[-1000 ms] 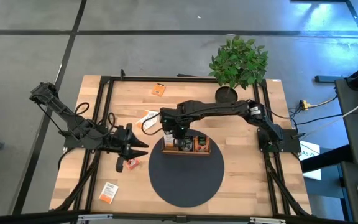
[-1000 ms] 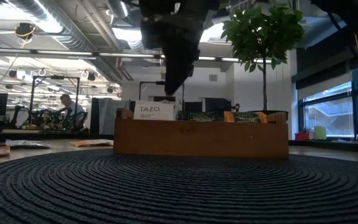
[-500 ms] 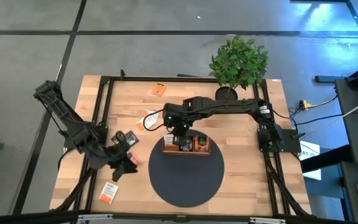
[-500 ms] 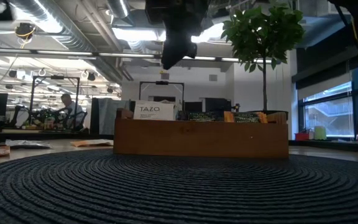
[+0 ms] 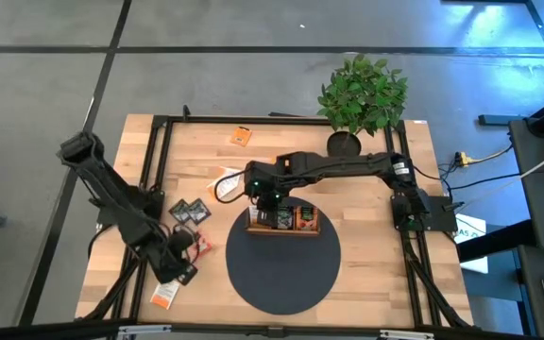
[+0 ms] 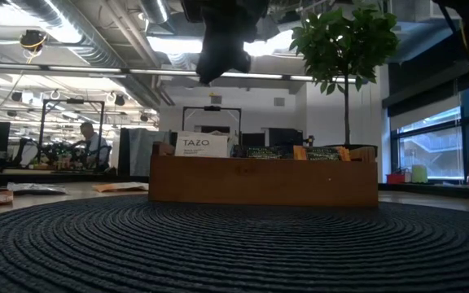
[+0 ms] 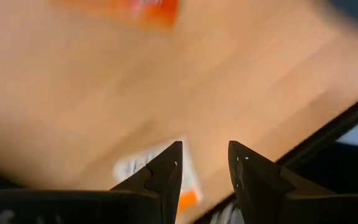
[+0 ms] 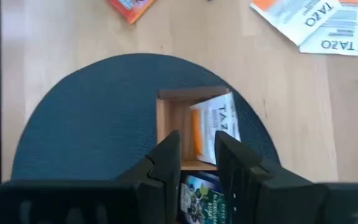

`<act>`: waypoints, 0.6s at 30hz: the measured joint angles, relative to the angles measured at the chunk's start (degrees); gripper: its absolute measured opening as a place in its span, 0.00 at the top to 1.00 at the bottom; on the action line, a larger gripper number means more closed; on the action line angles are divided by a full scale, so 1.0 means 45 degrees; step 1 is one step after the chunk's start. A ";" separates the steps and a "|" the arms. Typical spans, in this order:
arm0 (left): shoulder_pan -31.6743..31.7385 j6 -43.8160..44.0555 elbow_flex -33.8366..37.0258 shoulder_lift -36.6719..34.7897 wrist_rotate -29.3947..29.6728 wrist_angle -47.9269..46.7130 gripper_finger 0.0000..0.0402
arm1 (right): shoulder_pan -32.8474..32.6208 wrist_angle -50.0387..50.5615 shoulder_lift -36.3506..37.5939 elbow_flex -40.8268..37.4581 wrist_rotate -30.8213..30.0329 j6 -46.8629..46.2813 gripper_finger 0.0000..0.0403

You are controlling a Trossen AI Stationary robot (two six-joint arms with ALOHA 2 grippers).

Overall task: Pick & Place Tea
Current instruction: Put the white tea bag into the left section of the wooden organizer

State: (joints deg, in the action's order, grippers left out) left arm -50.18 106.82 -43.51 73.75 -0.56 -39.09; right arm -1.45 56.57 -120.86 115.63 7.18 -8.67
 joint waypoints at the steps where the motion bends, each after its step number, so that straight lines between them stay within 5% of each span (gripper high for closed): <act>1: -0.0203 0.0494 0.0000 0.0276 -0.0595 0.0163 0.69 | -0.0052 -0.0013 0.0000 0.0000 0.0000 0.0005 0.75; 4: -0.0821 0.1987 0.0000 0.1024 -0.1694 0.0632 0.69 | -0.0182 -0.0008 0.0000 0.0000 -0.0005 0.0049 0.75; 9: -0.1568 0.4006 0.0000 0.2206 -0.1728 0.1814 0.69 | -0.0339 -0.0168 0.0000 0.0000 -0.0010 0.0327 0.75; 18: -0.2062 0.4787 -0.0009 0.4138 -0.1817 0.4258 0.70 | -0.0555 -0.0536 0.0000 0.0000 -0.0050 0.0168 0.75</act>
State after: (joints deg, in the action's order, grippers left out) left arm -59.45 128.36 -43.55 92.37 -8.74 -19.93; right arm -3.95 54.16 -120.86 115.63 6.96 -7.91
